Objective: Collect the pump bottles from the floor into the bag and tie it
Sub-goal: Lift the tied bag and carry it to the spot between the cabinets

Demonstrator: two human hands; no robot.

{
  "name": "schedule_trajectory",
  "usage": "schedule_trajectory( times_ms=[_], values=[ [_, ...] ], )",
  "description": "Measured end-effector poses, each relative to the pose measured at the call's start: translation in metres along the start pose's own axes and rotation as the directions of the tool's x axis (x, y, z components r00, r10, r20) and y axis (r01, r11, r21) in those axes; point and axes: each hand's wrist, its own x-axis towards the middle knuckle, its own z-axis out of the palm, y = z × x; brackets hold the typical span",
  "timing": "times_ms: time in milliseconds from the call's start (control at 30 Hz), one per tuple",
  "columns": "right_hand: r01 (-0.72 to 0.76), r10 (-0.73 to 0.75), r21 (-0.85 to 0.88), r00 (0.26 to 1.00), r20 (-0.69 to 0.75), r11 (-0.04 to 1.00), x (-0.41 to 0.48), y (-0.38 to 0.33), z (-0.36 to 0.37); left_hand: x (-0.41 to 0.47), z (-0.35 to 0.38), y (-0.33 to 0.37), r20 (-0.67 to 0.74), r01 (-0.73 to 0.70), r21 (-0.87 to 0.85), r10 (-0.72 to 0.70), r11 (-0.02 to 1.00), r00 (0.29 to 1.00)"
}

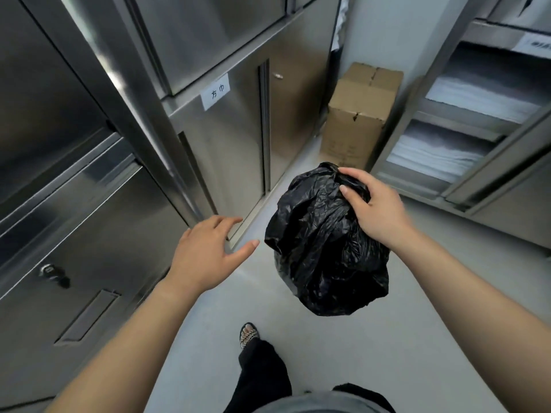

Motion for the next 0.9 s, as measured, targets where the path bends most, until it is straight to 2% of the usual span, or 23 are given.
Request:
schedule_trajectory(
  times_ms=[233, 467, 667, 900],
  values=[
    [-0.112, 0.114, 0.021, 0.979, -0.167, 0.994, 0.071, -0.001, -0.017, 0.102, -0.031, -0.032, -0.006, -0.114, -0.012, 0.114, 0.993, 0.993],
    [-0.181, 0.206, 0.110, 0.929, -0.308, 0.977, 0.137, 0.024, -0.037, 0.201, -0.036, -0.006, 0.061, -0.252, -0.023, 0.253, 0.968, 0.966],
    [-0.178, 0.224, 0.163, 0.916, -0.332, 0.970, 0.212, 0.061, -0.058, 0.293, -0.031, 0.030, 0.051, -0.328, -0.001, 0.327, 0.945, 0.944],
    [-0.143, 0.214, 0.226, 0.919, -0.330, 0.964, 0.299, 0.088, -0.091, 0.402, -0.043, 0.077, 0.013, -0.297, -0.058, 0.298, 0.953, 0.955]
  ],
)
